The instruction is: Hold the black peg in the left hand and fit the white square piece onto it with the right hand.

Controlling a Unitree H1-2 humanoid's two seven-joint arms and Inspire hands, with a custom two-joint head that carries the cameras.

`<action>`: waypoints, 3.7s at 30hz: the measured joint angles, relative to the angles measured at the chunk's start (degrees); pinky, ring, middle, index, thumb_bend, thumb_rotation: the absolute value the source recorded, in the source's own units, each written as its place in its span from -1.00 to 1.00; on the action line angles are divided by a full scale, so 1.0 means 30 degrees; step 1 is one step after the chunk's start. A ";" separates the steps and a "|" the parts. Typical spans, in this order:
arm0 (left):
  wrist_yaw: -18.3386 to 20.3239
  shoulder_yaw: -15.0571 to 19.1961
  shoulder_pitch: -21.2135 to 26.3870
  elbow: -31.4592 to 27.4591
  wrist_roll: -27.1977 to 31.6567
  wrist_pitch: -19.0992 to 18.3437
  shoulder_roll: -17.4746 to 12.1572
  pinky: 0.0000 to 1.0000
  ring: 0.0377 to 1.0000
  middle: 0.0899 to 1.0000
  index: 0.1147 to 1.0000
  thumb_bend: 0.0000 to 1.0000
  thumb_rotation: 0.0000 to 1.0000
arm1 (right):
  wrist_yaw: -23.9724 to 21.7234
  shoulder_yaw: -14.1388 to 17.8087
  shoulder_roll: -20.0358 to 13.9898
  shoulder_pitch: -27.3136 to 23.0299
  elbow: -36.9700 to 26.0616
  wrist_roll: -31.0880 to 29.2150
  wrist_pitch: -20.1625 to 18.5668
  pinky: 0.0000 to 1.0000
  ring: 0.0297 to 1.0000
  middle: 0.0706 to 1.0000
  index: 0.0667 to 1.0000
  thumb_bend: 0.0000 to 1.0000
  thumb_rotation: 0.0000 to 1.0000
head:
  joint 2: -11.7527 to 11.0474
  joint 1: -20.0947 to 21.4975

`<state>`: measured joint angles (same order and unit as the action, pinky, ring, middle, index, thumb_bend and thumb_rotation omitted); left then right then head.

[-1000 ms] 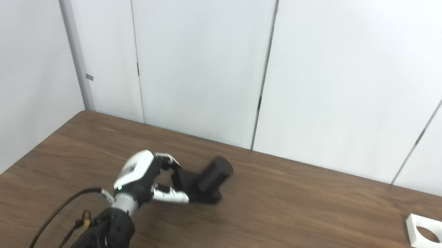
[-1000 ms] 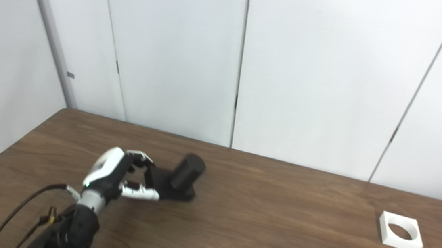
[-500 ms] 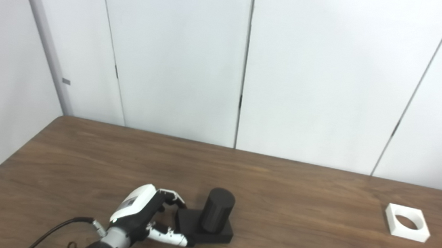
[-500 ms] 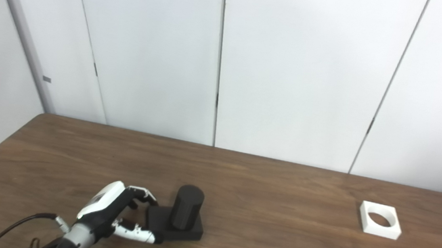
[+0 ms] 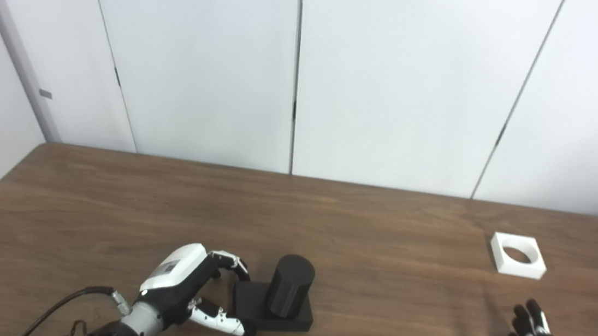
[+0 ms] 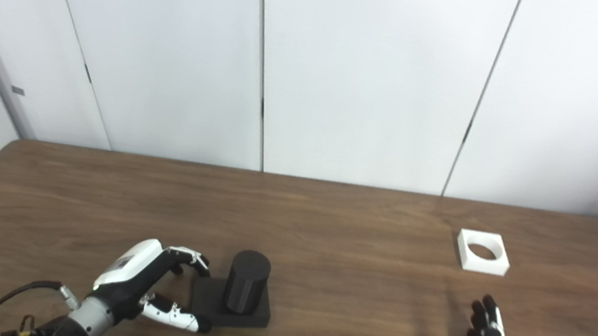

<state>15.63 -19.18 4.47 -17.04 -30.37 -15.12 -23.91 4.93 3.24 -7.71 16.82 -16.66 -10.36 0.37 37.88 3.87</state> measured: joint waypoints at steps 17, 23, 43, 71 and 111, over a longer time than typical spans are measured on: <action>-0.0018 -0.2571 -0.1184 -0.0573 -0.1392 0.2575 0.0702 0.86 0.74 0.57 -0.15 0.02 -0.90 | 0.0341 -0.0754 0.0034 -0.0052 -0.1021 0.0208 -0.1482 1.00 1.00 0.91 1.00 0.16 1.00 | 0.1844 0.1025; -0.0622 -0.3272 -0.2032 -0.0455 -0.3331 0.3080 0.1887 0.94 0.73 0.55 -0.15 0.02 -0.90 | 0.0464 -0.0897 0.0039 -0.0107 -0.1311 0.0258 -0.1929 1.00 1.00 0.93 1.00 0.15 1.00 | 0.2197 0.1201; -0.2945 -0.3567 -0.2740 0.0315 -0.7137 0.4068 0.2685 0.87 0.70 0.53 -0.16 0.03 -0.91 | 0.0952 -0.0966 0.0045 -0.0141 -0.1861 0.1171 -0.2624 1.00 0.99 0.83 1.00 0.14 0.69 | 0.2081 0.3045; -0.3077 -0.2429 -0.3103 0.0880 -0.6172 0.5771 0.2636 0.71 0.61 0.46 -0.16 0.03 -0.92 | -0.5595 -0.0873 -0.6971 -0.8723 -0.1442 1.2542 -0.9114 0.95 0.99 0.95 0.88 0.67 -0.34 | 0.0558 0.8320; -0.3512 -0.2341 -0.3287 0.1087 -0.5788 0.5953 0.2961 0.73 0.63 0.47 -0.16 0.03 -0.91 | -1.2663 -0.7290 -1.1371 -1.7138 0.8643 1.8907 -0.8310 1.00 1.00 0.99 0.80 0.89 -0.69 | 0.0118 0.7911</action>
<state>5.10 -26.20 -5.39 -13.78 -47.74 2.74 -15.02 -33.06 -18.63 -41.83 -34.60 9.26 46.36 -24.56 38.23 27.60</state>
